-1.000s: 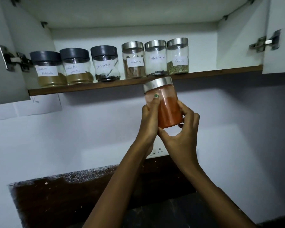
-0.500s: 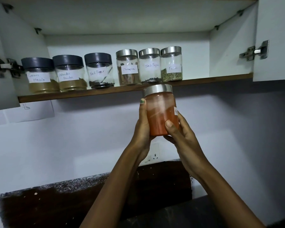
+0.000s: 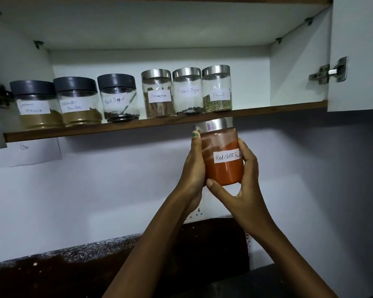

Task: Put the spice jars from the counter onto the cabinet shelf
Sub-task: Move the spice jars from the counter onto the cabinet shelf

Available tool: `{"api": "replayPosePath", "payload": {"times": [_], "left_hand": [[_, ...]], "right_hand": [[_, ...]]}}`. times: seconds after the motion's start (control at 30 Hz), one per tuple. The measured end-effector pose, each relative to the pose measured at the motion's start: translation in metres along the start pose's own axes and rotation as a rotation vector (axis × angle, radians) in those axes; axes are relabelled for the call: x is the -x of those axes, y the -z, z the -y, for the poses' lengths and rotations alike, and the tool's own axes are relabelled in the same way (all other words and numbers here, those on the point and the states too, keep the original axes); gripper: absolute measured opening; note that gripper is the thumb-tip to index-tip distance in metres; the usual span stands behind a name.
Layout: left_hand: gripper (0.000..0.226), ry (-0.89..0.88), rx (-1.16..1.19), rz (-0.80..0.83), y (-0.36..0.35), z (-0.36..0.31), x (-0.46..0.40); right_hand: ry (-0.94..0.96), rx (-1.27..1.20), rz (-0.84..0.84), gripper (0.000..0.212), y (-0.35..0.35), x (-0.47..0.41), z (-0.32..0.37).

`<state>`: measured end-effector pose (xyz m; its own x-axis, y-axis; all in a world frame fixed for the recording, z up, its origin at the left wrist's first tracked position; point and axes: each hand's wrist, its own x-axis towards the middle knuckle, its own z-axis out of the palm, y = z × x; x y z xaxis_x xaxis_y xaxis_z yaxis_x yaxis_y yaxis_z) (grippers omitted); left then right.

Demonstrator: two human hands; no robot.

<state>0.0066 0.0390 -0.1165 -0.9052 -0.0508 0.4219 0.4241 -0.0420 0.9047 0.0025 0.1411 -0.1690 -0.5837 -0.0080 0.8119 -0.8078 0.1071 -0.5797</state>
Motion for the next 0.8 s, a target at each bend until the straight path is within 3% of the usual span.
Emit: {"api": "replayPosePath", "payload": {"times": [0.1, 0.3, 0.4, 0.57, 0.7, 0.8], "left_hand": [[0.054, -0.018, -0.033, 0.021, -0.010, 0.002, -0.007], [0.049, -0.196, -0.182, 0.111, -0.051, 0.006, -0.036], [0.063, -0.309, -0.293, 0.135, -0.065, 0.008, -0.053], [0.068, -0.444, -0.614, 0.004, -0.075, 0.005, -0.097], [0.076, -0.607, -1.095, -0.197, -0.075, 0.012, -0.124], [0.077, -0.668, -1.242, -0.216, -0.072, 0.021, -0.135]], "right_hand": [[0.013, -0.057, 0.039, 0.085, 0.010, -0.004, -0.009], [0.098, -0.023, -0.169, 0.092, 0.028, -0.043, -0.041], [0.167, 0.032, -0.248, 0.098, 0.040, -0.089, -0.052], [0.208, 0.225, -0.239, 0.099, 0.057, -0.175, -0.065], [0.212, 0.273, -0.193, 0.097, 0.058, -0.211, -0.083], [0.207, 0.355, -0.150, 0.098, 0.056, -0.219, -0.099]]}}
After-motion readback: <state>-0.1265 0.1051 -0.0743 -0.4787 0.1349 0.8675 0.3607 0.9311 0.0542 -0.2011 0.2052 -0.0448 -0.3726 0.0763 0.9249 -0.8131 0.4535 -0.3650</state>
